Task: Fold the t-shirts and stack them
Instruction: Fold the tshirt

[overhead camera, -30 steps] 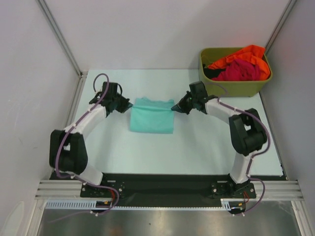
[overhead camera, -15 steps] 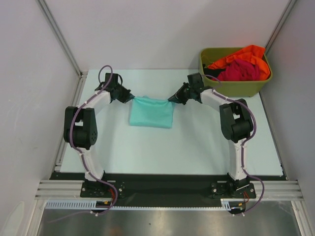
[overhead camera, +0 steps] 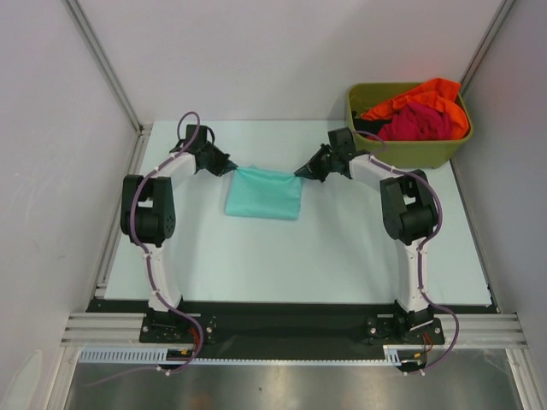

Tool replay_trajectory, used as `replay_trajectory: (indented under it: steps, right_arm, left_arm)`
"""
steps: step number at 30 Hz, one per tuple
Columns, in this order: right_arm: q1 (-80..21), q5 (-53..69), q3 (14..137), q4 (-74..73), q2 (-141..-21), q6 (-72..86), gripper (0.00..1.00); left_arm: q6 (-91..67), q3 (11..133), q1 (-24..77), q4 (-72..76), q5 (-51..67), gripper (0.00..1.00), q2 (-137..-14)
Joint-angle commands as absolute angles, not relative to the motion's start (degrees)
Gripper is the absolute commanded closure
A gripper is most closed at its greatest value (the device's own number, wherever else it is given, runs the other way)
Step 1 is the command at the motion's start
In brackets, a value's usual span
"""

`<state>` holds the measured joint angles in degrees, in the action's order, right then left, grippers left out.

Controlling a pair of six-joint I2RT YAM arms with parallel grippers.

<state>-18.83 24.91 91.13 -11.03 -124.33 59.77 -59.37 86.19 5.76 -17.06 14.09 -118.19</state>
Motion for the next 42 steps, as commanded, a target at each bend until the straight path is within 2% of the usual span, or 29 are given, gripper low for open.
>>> replay_trajectory:
  steps: [1, 20, 26, 27, 28, 29, 30, 31, 32, 33, 35, 36, 38, 41, 42]
  right_arm:
    - [-18.11, 25.58, 93.95, -10.11, -126.47, 60.03, 1.0]
    - [-16.88, 23.65, 97.12, -12.3, -130.61, 59.24, 1.0]
    - [-16.61, 21.98, 97.38, -14.23, -130.87, 57.57, 0.95]
    - [-16.44, 21.62, 97.3, -14.67, -130.7, 57.22, 0.93]
    - [-16.35, 21.36, 97.82, -15.46, -130.61, 56.17, 0.89]
    - [-16.17, 20.31, 98.43, -17.82, -130.0, 54.94, 0.77]
    - [-16.0, 19.61, 99.22, -19.49, -129.38, 53.19, 0.72]
    - [-16.0, 18.38, 102.71, -21.86, -128.68, 46.65, 0.66]
    - [-16.08, 12.8, 104.92, -29.54, -126.93, 42.84, 0.54]
    - [-16.26, 9.7, 106.42, -32.32, -125.44, 39.32, 0.46]
    - [-16.87, 6.78, 107.14, -34.79, -121.23, 30.46, 0.34]
    - [-17.05, 7.29, 106.62, -34.98, -120.24, 29.02, 0.32]
    - [-17.4, 13.4, 104.6, -32.63, -118.75, 28.65, 0.31]
    - [-19.94, 22.45, 102.84, -26.92, -118.39, 32.32, 0.31]
    - [-20.56, 25.2, 101.61, -24.89, -119.43, 34.52, 0.32]
  left_arm:
    - [-57.31, 90.61, 4.66, -16.26, 15.64, 1.0, -120.23]
    - [-57.48, 98.17, 4.66, -15.38, 18.37, 1.0, -128.67]
    - [-55.29, 101.76, 4.92, -16.52, 19.51, 0.91, -130.6]
    - [-53.8, 102.73, 4.92, -18.0, 19.6, 0.89, -130.78]
    - [-52.83, 103.61, 5.01, -18.71, 19.51, 0.79, -130.96]
    - [-49.52, 106.06, 5.01, -19.68, 18.99, 0.75, -130.61]
    - [-47.05, 107.74, 5.27, -22.99, 17.85, 0.72, -130.17]
    - [-43.89, 109.93, 5.53, -25.29, 16.01, 0.65, -129.56]
    - [-40.46, 114.04, 5.8, -27.92, 14.0, 0.62, -127.55]
    - [-34.34, 115.21, 6.15, -32.47, 8.75, 0.58, -126.14]
    - [-29.56, 111.83, 6.5, -33.14, 7.3, 0.48, -120.1]
    - [-28.92, 109.36, 6.42, -30.87, 9.73, 0.41, -118.14]
    - [-28.3, 100.87, 6.76, -27.88, 13.95, 0.39, -114.63]
    - [-30.22, 89.36, 7.91, -19.28, 22.13, 0.42, -109.96]
    - [-30.84, 86.69, 8.61, -17.25, 23.8, 0.46, -108.04]
